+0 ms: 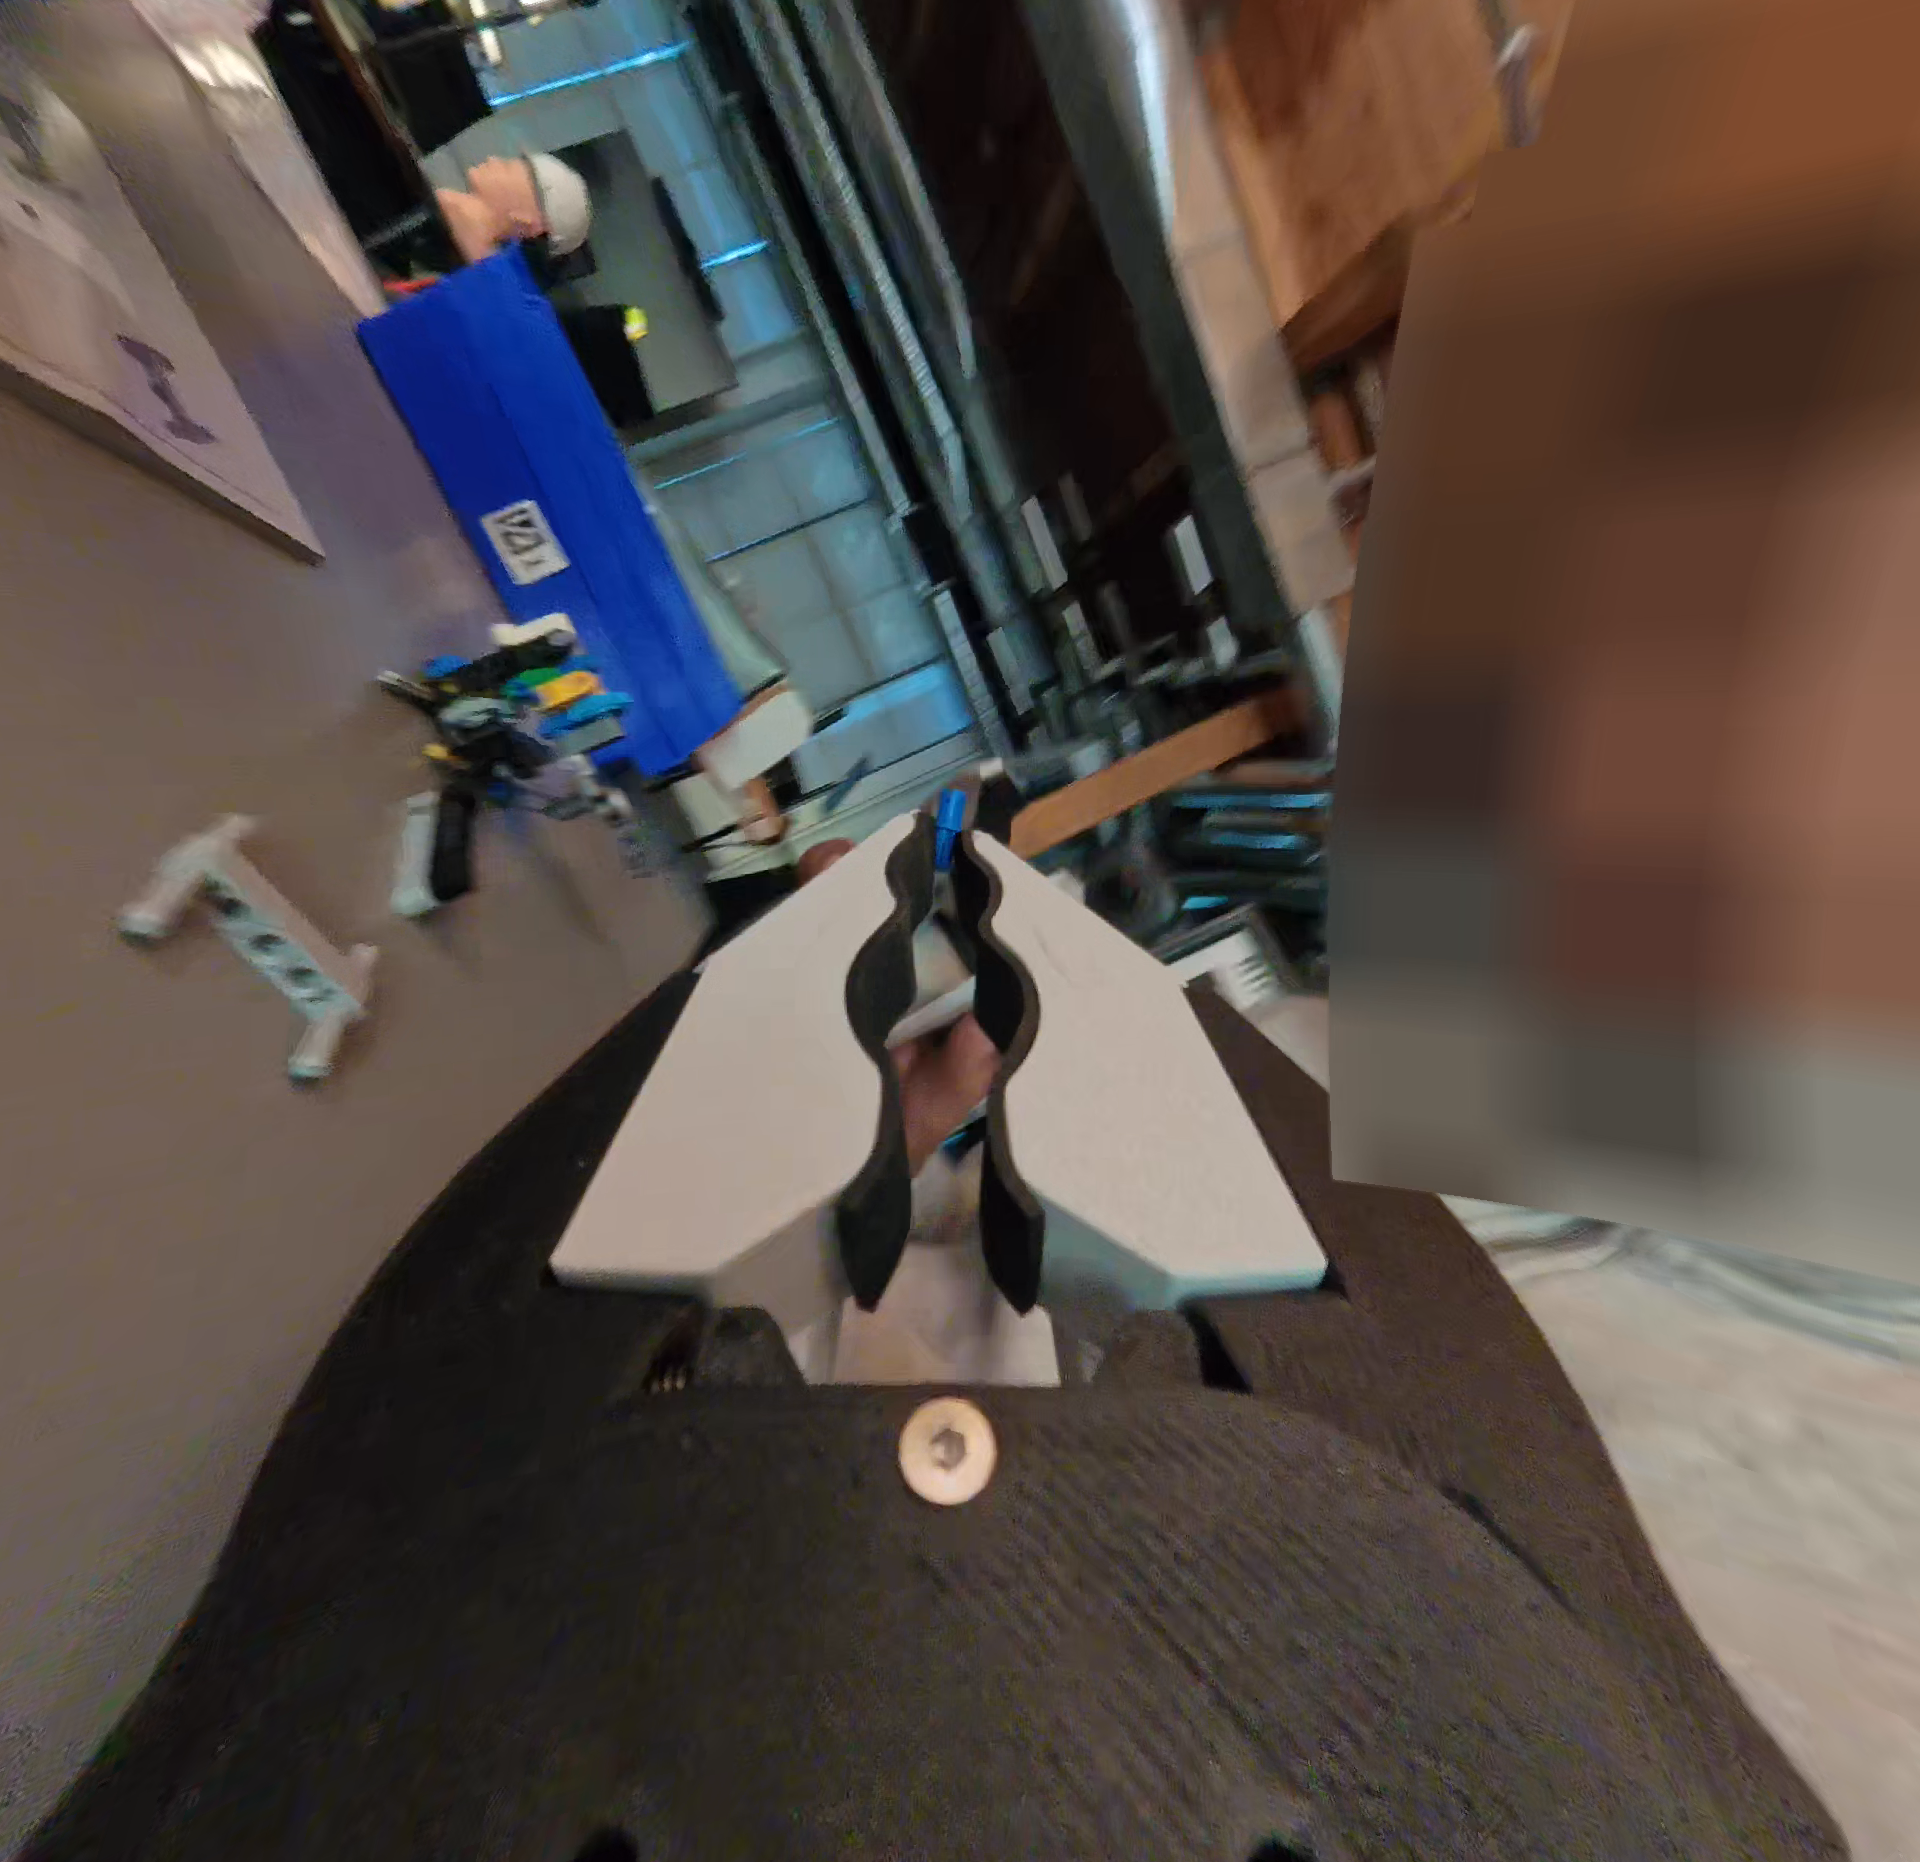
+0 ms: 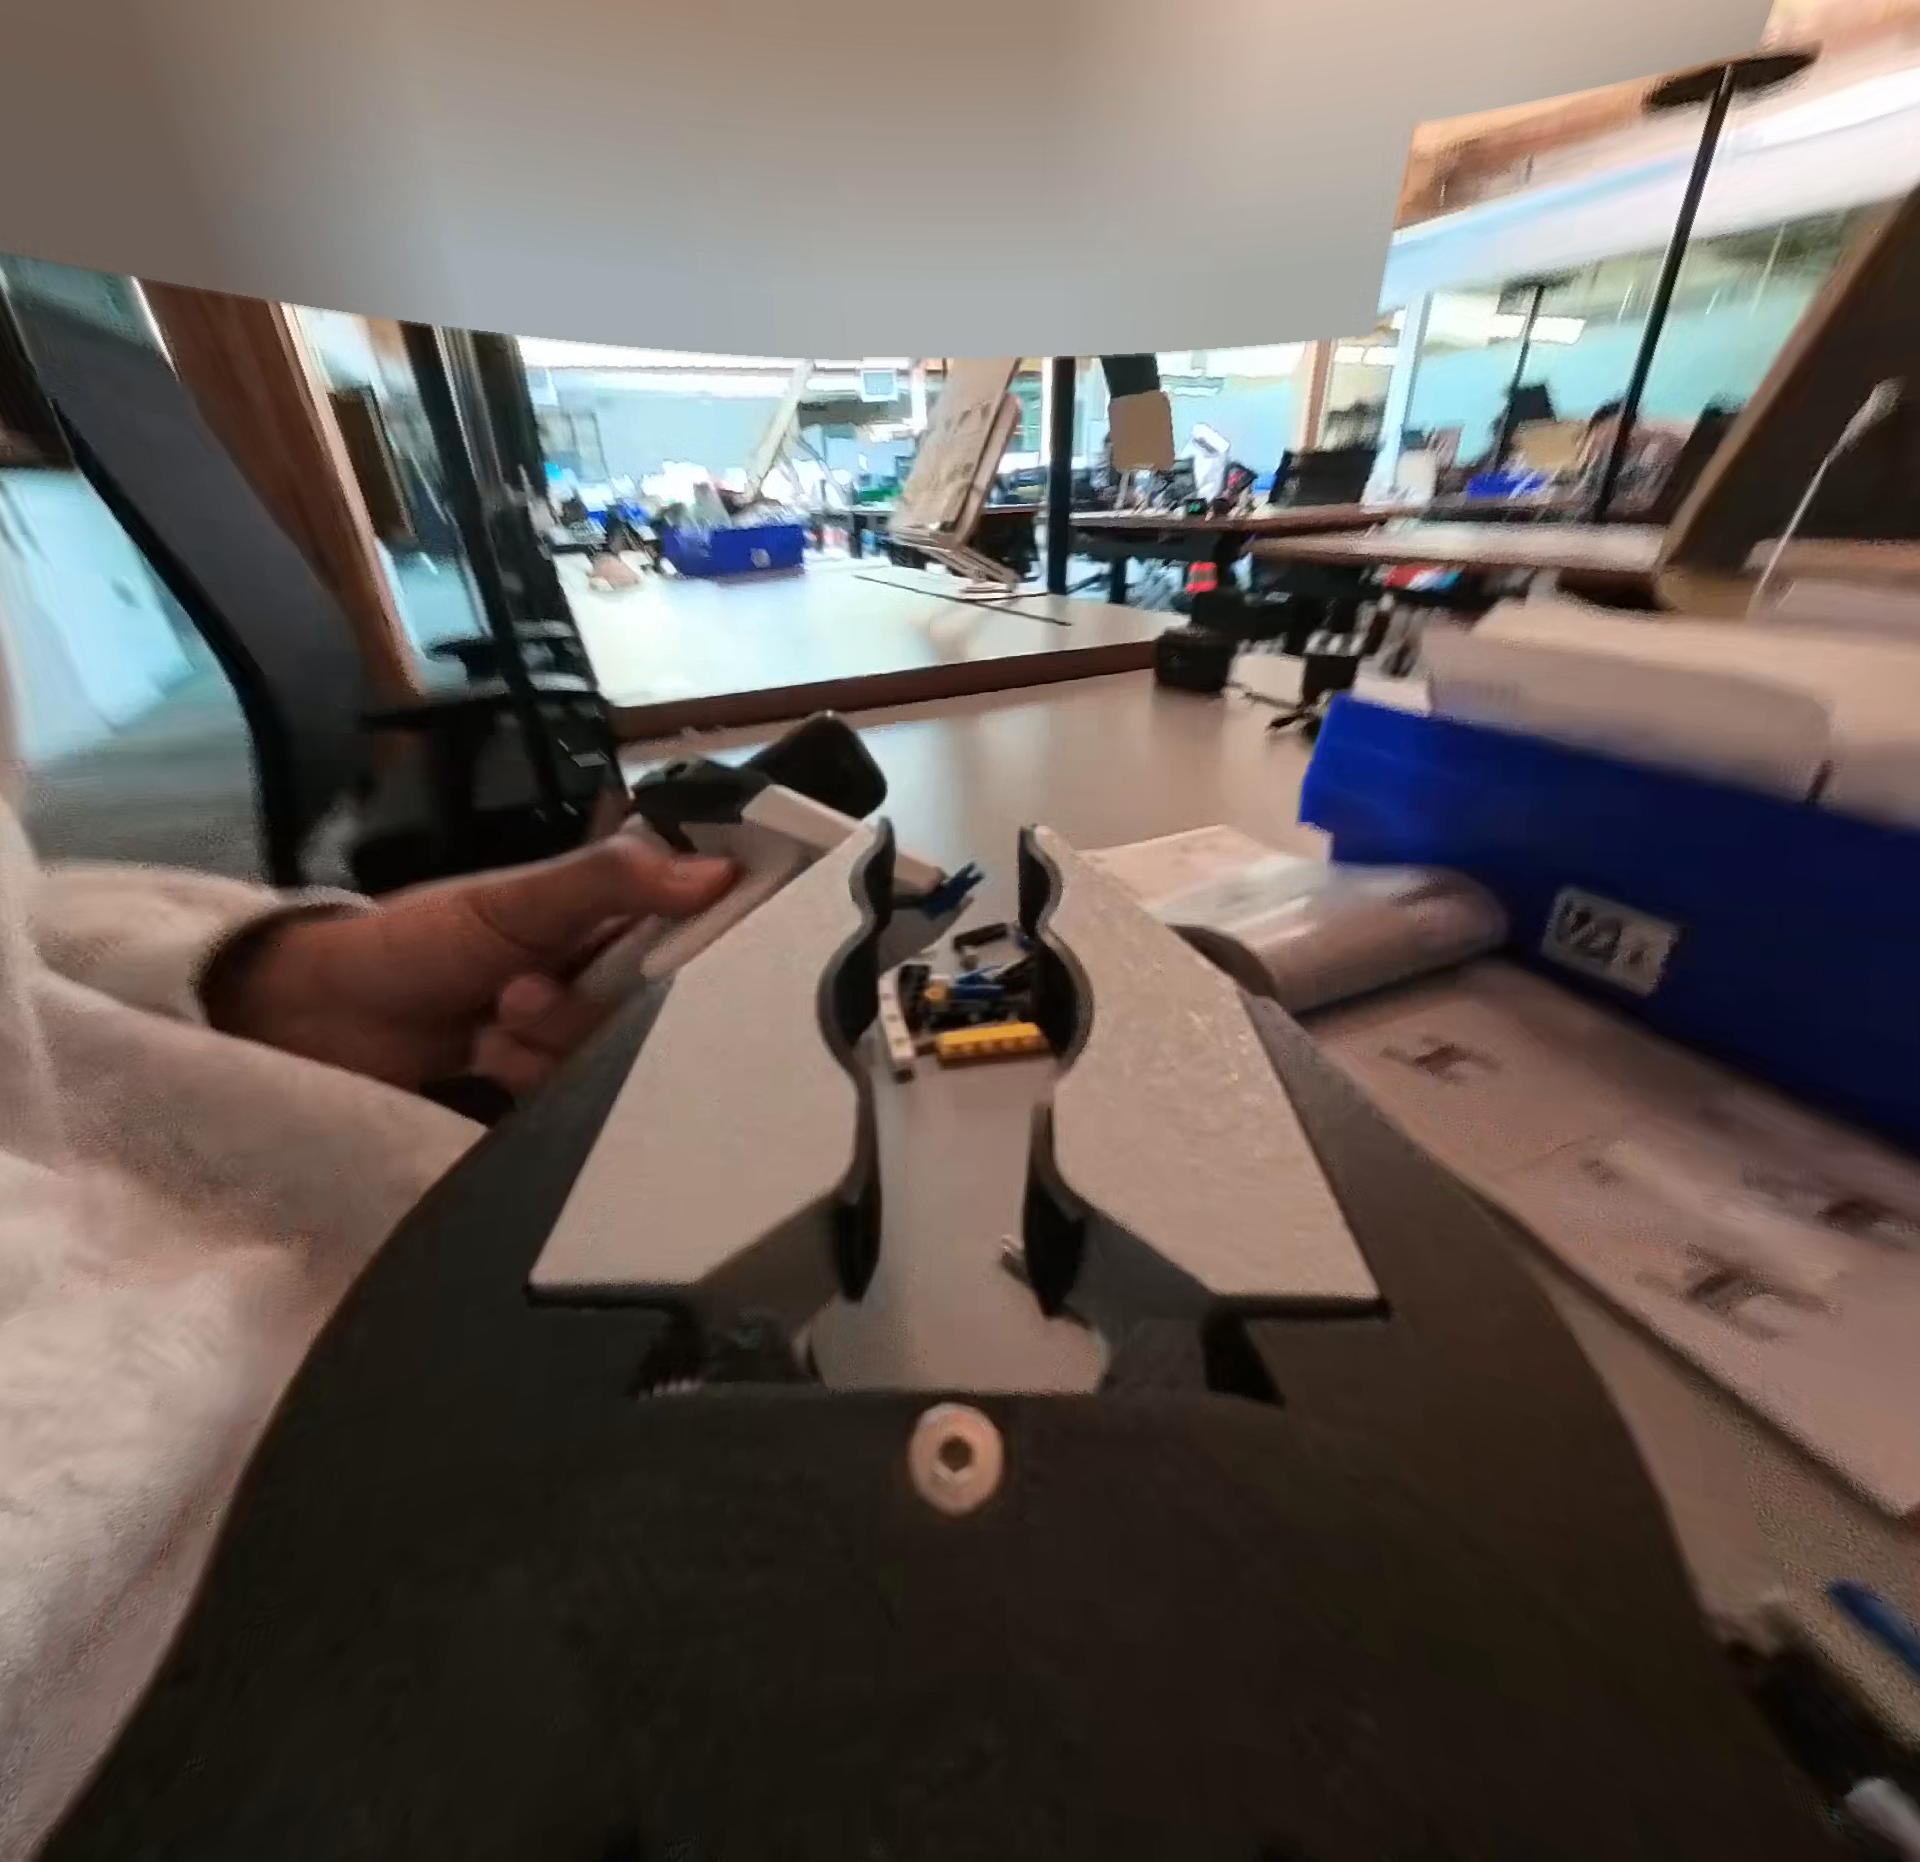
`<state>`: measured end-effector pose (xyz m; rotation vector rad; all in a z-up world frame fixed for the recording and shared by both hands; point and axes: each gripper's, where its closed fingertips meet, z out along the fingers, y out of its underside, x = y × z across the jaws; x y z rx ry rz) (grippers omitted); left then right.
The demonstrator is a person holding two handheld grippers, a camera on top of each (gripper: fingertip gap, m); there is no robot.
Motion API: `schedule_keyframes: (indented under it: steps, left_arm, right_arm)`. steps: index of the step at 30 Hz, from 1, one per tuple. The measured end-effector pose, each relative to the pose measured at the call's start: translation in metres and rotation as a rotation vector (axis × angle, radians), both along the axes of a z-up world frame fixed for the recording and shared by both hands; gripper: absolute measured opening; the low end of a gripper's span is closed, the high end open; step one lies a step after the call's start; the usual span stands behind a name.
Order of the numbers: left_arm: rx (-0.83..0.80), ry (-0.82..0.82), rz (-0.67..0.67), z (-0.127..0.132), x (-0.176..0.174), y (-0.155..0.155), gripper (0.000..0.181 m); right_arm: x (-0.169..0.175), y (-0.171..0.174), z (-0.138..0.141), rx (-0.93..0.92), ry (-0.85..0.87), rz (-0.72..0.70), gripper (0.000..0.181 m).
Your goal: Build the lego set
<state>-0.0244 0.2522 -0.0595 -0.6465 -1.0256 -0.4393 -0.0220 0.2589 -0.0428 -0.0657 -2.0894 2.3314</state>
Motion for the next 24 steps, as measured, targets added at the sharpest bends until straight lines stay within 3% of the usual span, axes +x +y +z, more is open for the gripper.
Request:
schedule_keyframes:
  steps: [5,9,16,22,24]
  left_arm:
    - [-0.501,0.134,0.045,-0.011,0.001,0.007,0.000]
    - [-0.703,0.203,0.085,-0.014,0.002,0.010,0.000]
    - [-0.702,0.234,0.096,-0.010,0.004,0.013,0.000]
    - [-0.687,0.252,0.123,-0.006,0.003,0.011,0.001]
    - [-0.662,0.262,0.144,-0.003,0.003,0.010,0.013]
  right_arm:
    - [-0.012,0.000,-0.013,-0.012,-0.459,0.213,0.022]
    - [-0.007,-0.003,-0.015,-0.038,-0.620,0.319,0.017]
    - [-0.002,-0.007,-0.023,0.017,-0.604,0.316,0.003]
    - [-0.003,-0.006,-0.021,-0.002,-0.626,0.316,0.002]
    - [-0.006,-0.005,-0.019,-0.024,-0.643,0.314,0.002]
